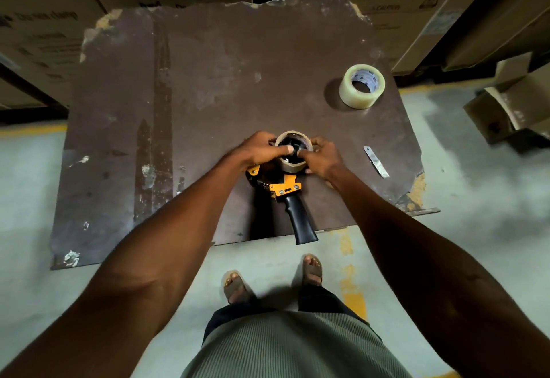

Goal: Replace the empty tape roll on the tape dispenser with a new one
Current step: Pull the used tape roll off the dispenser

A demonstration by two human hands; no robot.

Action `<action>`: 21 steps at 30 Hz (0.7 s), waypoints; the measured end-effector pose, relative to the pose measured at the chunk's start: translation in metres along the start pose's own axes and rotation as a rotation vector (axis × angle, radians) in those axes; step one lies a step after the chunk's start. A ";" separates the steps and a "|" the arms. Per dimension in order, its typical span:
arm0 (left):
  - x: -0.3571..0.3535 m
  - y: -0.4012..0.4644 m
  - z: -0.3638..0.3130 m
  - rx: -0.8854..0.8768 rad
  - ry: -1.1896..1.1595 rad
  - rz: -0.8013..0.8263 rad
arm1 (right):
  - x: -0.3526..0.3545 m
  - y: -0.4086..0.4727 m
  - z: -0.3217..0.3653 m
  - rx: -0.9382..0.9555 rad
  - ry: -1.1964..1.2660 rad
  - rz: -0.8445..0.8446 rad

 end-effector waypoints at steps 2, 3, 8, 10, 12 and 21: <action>0.005 -0.008 0.002 -0.091 -0.116 0.161 | 0.003 -0.008 -0.002 0.034 0.068 0.135; 0.007 -0.011 0.005 -0.121 -0.107 0.209 | 0.005 -0.012 -0.003 0.083 0.089 0.196; 0.004 -0.007 0.027 -0.137 -0.023 0.159 | 0.010 -0.016 -0.012 0.348 -0.028 0.338; 0.002 -0.009 0.026 -0.147 -0.033 0.139 | 0.010 -0.019 -0.011 0.402 -0.029 0.336; 0.002 -0.009 0.026 -0.157 -0.036 0.132 | 0.011 -0.020 -0.010 0.429 -0.023 0.321; 0.002 -0.009 0.022 -0.202 -0.027 0.141 | 0.019 -0.025 -0.005 0.497 -0.004 0.310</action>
Point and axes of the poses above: each hand's wrist, its own y-axis towards the middle knuckle, its own x-axis out of the back of the hand, z = x × y, the point moved 3 cm from there along y, towards the middle knuckle, and after that the axes turned 10 degrees about -x, right-handed, at the moved point
